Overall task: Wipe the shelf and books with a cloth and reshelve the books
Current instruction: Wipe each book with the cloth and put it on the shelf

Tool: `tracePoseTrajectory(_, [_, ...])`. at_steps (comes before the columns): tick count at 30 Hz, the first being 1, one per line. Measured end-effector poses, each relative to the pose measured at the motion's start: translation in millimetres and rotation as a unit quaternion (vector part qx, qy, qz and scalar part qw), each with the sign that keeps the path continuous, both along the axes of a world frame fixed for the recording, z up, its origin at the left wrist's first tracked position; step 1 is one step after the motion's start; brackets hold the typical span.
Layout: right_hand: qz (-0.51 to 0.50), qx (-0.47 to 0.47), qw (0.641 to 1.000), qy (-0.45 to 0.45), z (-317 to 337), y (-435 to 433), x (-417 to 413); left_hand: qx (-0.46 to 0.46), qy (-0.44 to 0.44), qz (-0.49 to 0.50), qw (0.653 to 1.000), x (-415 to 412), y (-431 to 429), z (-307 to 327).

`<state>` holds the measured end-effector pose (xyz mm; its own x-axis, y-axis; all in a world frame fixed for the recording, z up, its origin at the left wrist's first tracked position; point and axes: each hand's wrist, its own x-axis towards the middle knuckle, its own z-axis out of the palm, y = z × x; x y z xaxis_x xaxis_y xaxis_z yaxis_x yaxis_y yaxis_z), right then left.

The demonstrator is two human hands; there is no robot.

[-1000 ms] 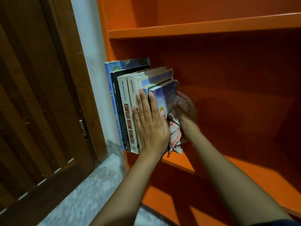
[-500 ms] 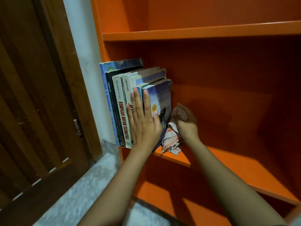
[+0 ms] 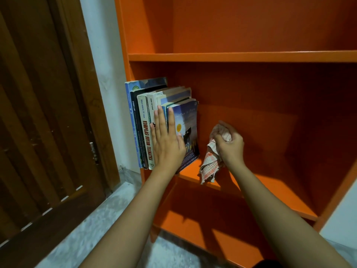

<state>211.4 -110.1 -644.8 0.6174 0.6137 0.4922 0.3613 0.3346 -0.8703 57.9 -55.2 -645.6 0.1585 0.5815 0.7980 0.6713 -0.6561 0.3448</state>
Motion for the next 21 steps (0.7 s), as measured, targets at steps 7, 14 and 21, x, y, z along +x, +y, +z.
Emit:
tracePoseTrajectory(7, [-0.031,0.005,0.999,-0.018,14,-15,-16,-0.059,0.018,-0.048,0.997,-19,-21,20])
tracePoseTrajectory(14, [-0.025,0.091,0.993,-0.065,59,-22,-64,-0.054,0.006,-0.083,0.995,-74,-43,51])
tracePoseTrajectory(21, [0.095,0.114,0.982,-0.116,57,-13,-167,-0.055,0.032,0.003,0.998,-177,-53,47])
